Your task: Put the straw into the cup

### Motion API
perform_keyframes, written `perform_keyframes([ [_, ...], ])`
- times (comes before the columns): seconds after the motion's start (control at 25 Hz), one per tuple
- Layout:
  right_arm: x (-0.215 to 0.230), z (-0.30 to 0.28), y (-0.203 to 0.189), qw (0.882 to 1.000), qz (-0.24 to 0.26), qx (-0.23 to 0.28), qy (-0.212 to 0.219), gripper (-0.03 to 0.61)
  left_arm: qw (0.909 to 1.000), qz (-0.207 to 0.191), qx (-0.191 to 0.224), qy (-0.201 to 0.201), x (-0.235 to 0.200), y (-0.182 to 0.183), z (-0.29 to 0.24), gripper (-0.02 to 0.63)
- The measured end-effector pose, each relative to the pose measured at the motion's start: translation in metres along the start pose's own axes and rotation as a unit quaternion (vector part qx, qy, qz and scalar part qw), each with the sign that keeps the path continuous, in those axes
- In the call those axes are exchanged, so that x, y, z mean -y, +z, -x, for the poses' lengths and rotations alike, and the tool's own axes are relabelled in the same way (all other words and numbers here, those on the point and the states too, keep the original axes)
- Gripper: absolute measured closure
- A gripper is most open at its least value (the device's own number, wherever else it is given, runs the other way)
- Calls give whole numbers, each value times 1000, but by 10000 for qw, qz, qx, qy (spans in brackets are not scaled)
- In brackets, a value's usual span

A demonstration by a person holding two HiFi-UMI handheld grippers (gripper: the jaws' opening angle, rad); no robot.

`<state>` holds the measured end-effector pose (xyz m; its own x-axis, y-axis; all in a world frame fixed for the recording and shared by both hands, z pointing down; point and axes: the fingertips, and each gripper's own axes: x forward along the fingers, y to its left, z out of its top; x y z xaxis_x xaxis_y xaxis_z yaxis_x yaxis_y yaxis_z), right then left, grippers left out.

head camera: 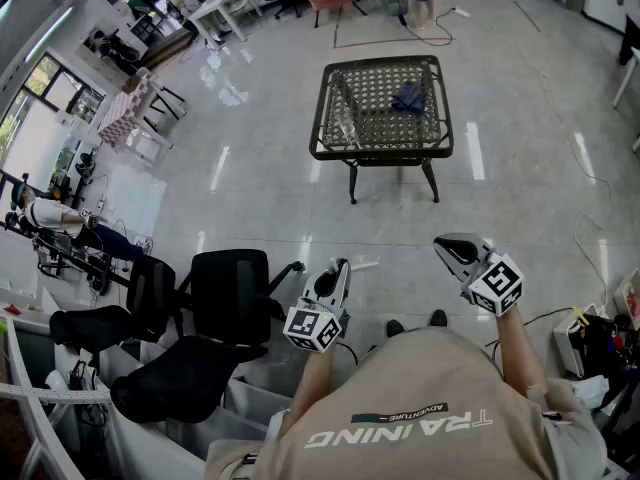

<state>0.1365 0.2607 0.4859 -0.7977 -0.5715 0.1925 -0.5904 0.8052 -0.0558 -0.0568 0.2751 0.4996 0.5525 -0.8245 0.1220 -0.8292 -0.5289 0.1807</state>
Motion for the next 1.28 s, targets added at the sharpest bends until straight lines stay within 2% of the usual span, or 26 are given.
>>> perform_keyframes([
  [0.44,-21,-4,1,9996,213,-34,197,561,9999,-65,60,-48,-5,3,6,579],
  [0.8,-31,-9,-5,9997,104,-143,164,561,9995,-72,252,168,-31,19,16,578],
  [0.96,-38,-22,-8,9994,115,-285,160,561,9996,41,218,185,-45,12,25,579],
  [1.16,-40,-40,0,9998,-36,-187,101,561,9997,117,148,181,-67,8,33,578],
  [1.28,-42,-45,-5,9997,97,-227,11,561,9998,97,130,92,-77,2,30,578],
])
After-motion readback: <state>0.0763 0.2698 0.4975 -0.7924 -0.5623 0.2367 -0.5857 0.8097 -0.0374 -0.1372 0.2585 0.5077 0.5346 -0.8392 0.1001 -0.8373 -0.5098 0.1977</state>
